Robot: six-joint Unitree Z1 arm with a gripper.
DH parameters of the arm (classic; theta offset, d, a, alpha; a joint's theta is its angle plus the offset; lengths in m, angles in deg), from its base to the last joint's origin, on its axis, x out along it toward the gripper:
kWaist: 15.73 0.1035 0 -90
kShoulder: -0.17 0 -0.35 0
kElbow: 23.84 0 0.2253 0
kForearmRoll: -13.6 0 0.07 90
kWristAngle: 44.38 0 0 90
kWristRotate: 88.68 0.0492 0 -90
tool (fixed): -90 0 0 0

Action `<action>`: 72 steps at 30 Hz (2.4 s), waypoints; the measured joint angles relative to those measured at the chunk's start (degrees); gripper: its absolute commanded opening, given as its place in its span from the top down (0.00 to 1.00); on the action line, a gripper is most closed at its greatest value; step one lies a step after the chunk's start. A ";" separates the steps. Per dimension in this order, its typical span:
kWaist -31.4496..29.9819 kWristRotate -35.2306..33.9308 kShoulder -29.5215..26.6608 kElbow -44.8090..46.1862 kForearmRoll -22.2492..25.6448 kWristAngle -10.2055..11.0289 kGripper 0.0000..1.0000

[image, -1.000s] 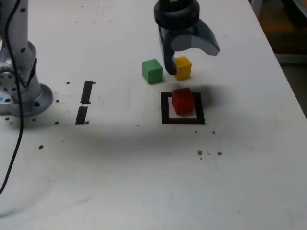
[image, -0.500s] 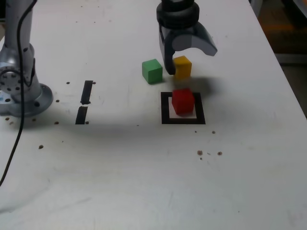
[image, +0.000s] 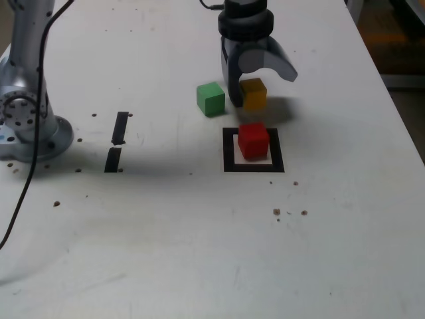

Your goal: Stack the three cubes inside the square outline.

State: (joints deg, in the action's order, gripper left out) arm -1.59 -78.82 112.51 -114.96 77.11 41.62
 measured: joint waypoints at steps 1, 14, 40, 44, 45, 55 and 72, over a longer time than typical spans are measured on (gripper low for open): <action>0.10 0.00 0.00 0.01 0.05 0.00 0.16; 1.07 0.89 -0.04 0.99 -0.76 -0.59 0.88; -4.22 -0.85 -8.02 0.29 4.76 1.21 0.97; -7.12 -3.40 -10.33 -1.76 9.23 2.56 0.97; -8.00 -4.37 -10.94 -2.33 10.14 3.00 0.97; -14.81 -9.89 -12.63 -4.54 15.17 3.06 0.97; -20.78 -13.30 -9.83 -6.68 15.26 2.29 0.97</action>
State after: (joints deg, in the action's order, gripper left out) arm -22.36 -92.12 102.68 -121.65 92.37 43.91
